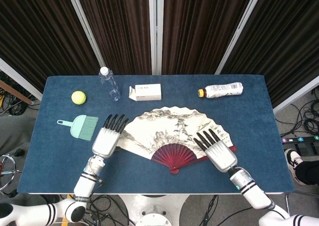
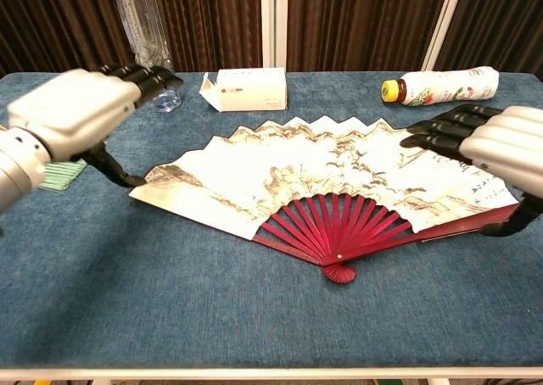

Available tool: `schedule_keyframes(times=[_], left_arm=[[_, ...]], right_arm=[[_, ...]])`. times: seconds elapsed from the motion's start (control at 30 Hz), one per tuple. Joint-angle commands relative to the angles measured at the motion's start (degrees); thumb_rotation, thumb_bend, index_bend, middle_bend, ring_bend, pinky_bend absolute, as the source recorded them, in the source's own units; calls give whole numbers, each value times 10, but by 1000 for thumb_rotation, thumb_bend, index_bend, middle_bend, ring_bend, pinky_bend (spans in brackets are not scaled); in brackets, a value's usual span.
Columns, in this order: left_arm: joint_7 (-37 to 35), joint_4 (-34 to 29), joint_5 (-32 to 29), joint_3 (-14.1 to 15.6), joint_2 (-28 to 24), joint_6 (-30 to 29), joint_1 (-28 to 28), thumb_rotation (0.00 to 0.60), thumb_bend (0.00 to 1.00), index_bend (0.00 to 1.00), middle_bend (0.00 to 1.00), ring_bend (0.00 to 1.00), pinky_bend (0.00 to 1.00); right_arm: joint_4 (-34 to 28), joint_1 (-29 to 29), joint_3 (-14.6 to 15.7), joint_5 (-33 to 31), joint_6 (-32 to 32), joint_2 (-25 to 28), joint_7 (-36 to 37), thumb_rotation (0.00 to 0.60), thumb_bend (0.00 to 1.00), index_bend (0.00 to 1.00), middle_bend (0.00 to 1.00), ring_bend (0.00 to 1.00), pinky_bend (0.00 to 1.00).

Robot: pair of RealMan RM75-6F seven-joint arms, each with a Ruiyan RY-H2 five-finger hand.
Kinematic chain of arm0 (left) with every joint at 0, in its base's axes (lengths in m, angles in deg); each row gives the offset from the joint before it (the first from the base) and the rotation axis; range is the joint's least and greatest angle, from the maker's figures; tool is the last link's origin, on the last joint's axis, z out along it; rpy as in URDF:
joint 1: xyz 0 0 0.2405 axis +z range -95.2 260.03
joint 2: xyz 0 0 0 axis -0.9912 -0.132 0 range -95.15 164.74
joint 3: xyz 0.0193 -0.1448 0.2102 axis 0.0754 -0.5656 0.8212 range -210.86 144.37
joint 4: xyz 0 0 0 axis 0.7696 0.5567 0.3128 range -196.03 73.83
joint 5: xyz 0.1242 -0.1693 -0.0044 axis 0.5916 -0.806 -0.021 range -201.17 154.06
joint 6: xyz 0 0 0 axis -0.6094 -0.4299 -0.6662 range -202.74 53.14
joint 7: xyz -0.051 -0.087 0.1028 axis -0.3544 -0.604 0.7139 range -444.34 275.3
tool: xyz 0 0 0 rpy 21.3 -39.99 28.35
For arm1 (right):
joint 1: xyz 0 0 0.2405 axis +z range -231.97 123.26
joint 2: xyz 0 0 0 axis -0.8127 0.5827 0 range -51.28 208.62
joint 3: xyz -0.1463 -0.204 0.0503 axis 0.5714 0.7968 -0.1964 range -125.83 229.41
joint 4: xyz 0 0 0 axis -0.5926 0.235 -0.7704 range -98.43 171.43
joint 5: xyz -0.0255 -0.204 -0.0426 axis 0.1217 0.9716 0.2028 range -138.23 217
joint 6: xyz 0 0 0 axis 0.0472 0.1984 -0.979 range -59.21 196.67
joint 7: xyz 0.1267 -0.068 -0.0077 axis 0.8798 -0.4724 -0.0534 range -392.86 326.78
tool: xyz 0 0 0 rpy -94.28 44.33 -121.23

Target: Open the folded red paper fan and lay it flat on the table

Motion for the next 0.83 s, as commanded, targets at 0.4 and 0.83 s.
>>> schedule_keyframes(times=[0.4, 0.83], left_arm=[[-275, -37, 14, 14, -233, -6, 96, 600, 0, 145, 55, 0, 81], [-337, -67, 64, 93, -295, -150, 242, 600, 0, 162, 75, 0, 81]], right_arm=[[25, -67, -6, 25, 103, 121, 295, 600, 131, 72, 144, 0, 58], [56, -184, 15, 42, 247, 120, 342, 600, 131, 79, 125, 0, 24]])
